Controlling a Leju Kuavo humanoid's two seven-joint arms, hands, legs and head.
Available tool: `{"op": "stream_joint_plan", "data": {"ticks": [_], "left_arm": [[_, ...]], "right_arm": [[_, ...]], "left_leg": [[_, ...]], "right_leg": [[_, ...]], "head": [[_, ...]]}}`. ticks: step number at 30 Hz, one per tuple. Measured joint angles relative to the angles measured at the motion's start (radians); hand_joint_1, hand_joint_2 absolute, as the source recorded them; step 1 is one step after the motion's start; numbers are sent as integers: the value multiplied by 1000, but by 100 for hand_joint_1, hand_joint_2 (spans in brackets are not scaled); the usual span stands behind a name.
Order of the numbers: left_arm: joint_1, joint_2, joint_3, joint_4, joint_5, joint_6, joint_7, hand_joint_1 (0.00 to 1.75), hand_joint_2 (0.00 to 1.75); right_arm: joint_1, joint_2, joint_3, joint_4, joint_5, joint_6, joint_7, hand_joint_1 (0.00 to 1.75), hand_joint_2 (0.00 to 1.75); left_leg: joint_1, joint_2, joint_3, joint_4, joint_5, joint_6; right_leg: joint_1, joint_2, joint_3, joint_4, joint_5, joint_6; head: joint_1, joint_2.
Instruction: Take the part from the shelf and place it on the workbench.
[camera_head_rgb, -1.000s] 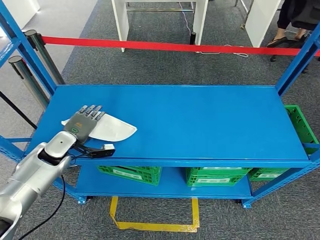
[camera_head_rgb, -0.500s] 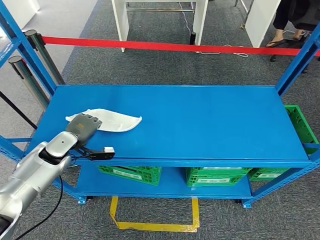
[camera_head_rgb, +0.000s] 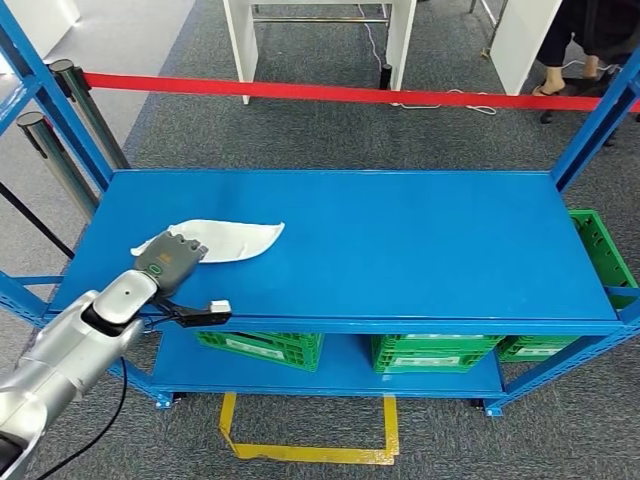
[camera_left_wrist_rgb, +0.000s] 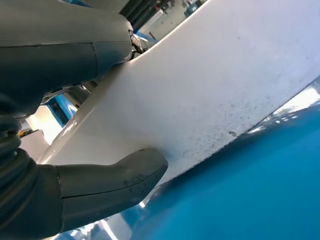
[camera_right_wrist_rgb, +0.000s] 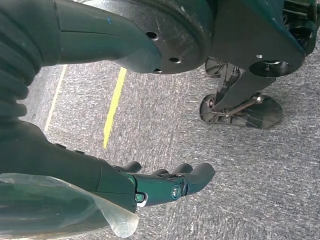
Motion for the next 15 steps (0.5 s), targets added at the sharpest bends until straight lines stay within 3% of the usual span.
{"op": "stream_joint_plan", "data": {"ticks": [8, 15], "left_arm": [[25, -7, 9, 4, 6, 65, 4, 175, 175], [56, -20, 39, -18, 72, 100, -45, 175, 175]], "right_arm": [[0, 0, 8, 0, -1, -1, -8, 0, 175], [0, 0, 19, 0, 1, -1, -9, 0, 175]], "left_leg": [[0, 0, 0, 0, 0, 0], [0, 0, 0, 0, 0, 0]], "right_leg": [[0, 0, 0, 0, 0, 0], [0, 0, 0, 0, 0, 0]], "head": [[0, 0], [0, 0]]}}
